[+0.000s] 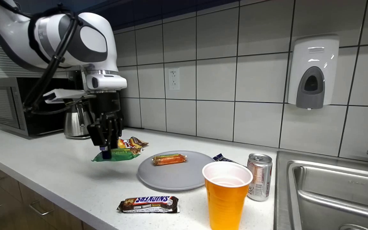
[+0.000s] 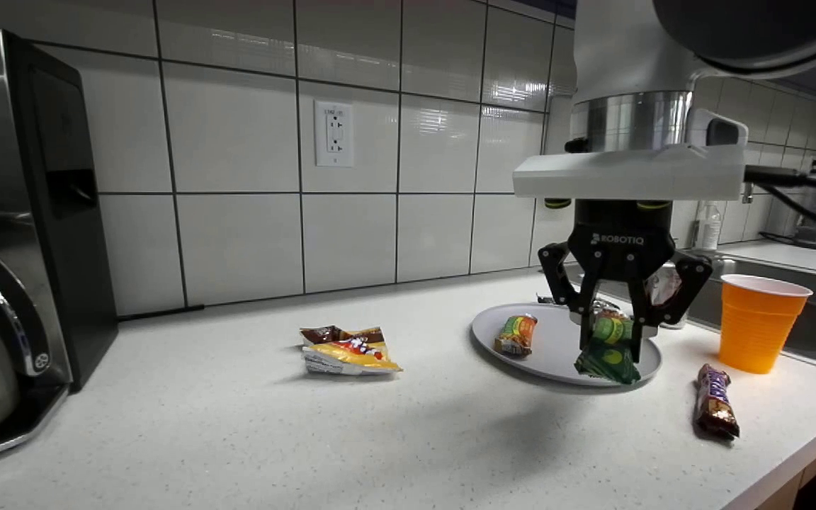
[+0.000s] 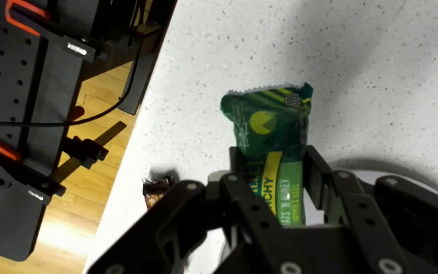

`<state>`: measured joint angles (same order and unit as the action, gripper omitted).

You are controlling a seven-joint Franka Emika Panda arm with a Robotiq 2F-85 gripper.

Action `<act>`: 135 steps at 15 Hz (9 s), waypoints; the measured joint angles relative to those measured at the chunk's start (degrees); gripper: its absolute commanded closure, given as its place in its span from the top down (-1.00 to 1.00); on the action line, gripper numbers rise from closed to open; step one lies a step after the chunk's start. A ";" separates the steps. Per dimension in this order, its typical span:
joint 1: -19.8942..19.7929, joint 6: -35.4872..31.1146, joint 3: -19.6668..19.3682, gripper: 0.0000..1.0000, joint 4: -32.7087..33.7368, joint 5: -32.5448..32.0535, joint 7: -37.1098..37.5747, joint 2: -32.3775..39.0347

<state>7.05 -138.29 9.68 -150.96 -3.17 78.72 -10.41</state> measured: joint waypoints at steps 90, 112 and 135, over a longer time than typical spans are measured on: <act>-5.60 -1.15 -12.14 1.00 5.51 1.91 -25.47 9.62; -9.57 -7.88 -12.70 1.00 -5.70 1.50 -20.55 7.05; -11.72 -9.96 -14.18 -0.99 -7.76 1.50 -20.34 7.05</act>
<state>-4.68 -148.25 -4.50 -158.71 -1.67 58.38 -3.36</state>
